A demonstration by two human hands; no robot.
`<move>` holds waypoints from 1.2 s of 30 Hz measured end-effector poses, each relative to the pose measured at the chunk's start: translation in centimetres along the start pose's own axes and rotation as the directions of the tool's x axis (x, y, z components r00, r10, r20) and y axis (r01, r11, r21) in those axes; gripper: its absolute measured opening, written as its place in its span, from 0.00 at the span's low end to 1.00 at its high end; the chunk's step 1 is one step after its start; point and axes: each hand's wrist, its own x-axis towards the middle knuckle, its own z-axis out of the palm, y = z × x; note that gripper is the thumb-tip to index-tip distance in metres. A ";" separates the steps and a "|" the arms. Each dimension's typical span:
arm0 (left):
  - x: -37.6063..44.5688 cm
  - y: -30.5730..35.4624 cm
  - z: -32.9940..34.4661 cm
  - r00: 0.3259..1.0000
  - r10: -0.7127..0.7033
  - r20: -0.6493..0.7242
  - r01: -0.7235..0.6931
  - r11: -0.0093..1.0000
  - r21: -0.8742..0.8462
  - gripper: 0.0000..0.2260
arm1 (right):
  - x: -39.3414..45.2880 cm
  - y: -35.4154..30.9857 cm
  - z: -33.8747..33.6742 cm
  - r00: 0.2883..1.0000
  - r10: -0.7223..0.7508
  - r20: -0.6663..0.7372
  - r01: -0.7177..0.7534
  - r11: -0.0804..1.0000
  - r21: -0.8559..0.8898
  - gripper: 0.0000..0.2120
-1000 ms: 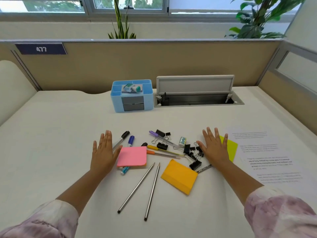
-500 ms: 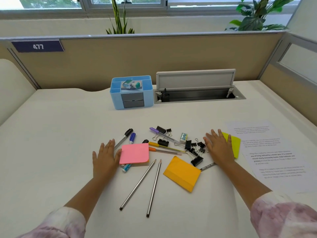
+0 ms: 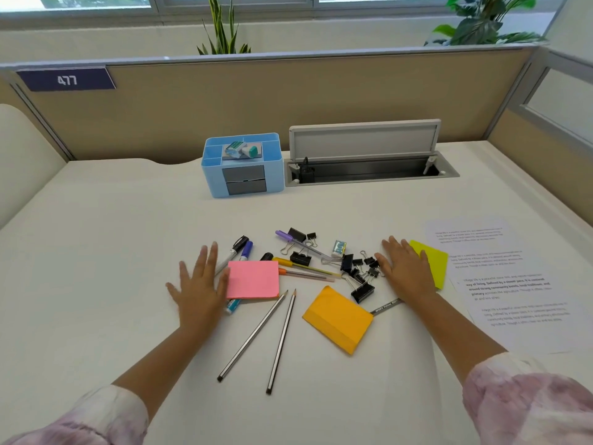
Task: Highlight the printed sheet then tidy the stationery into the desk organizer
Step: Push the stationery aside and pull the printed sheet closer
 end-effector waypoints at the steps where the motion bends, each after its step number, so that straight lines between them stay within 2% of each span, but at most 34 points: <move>1: -0.2 1.2 0.1 0.998 0.052 -0.018 -0.052 0.999 0.013 0.26 | 0.0 -0.1 0.1 1.000 0.000 0.014 0.000 1.000 -0.016 0.26; 4: -1.6 5.4 1.2 0.939 0.344 0.015 -0.345 0.936 0.073 0.25 | -0.1 -0.3 0.0 1.000 -0.002 0.028 0.002 1.000 -0.002 0.26; 6: -3.2 8.0 2.3 0.870 0.483 0.094 -0.489 0.871 0.043 0.25 | -0.4 -0.3 -0.4 0.999 0.009 -0.041 -0.008 1.000 0.030 0.26; 8: -4.9 9.6 3.3 0.771 0.610 0.182 -0.621 0.784 0.004 0.26 | -1.0 -0.2 -0.8 0.984 0.015 -0.178 -0.013 1.000 0.016 0.26; 10: -6.4 9.9 4.1 0.641 0.730 0.237 -0.753 0.658 0.012 0.26 | -1.8 0.0 -1.0 0.957 0.036 -0.289 -0.035 0.999 0.010 0.28; 11: -7.1 9.7 4.5 0.591 0.770 0.243 -0.798 0.603 0.030 0.26 | -2.2 0.0 -0.9 0.948 0.061 -0.312 -0.058 0.998 0.021 0.28; 13: -8.0 8.8 5.0 0.547 0.801 0.242 -0.834 0.545 0.083 0.27 | -3.3 0.1 -0.5 0.950 0.135 -0.282 -0.123 0.991 0.061 0.26; 16: -8.2 6.9 5.2 0.561 0.778 0.281 -0.827 0.534 0.173 0.29 | -4.5 -0.5 0.6 0.967 0.207 -0.146 -0.197 0.977 0.079 0.27; 20: -6.6 4.6 4.4 0.641 0.706 0.302 -0.767 0.590 0.250 0.30 | -4.2 -1.9 1.1 0.974 0.201 -0.101 -0.192 0.977 0.088 0.28; 27: -3.6 1.1 2.8 0.761 0.570 0.309 -0.646 0.707 0.287 0.28 | -2.5 -4.4 1.0 0.997 0.064 -0.052 -0.055 0.985 0.161 0.34; 33: -2.5 -1.0 1.8 0.813 0.521 0.260 -0.580 0.759 0.296 0.26 | -0.8 -7.1 1.9 0.996 -0.084 -0.012 0.085 0.992 0.088 0.35; 36: -2.6 -1.5 1.6 0.823 0.513 0.244 -0.567 0.772 0.288 0.26 | -0.4 -8.9 2.4 0.990 -0.138 0.005 0.137 0.985 0.106 0.36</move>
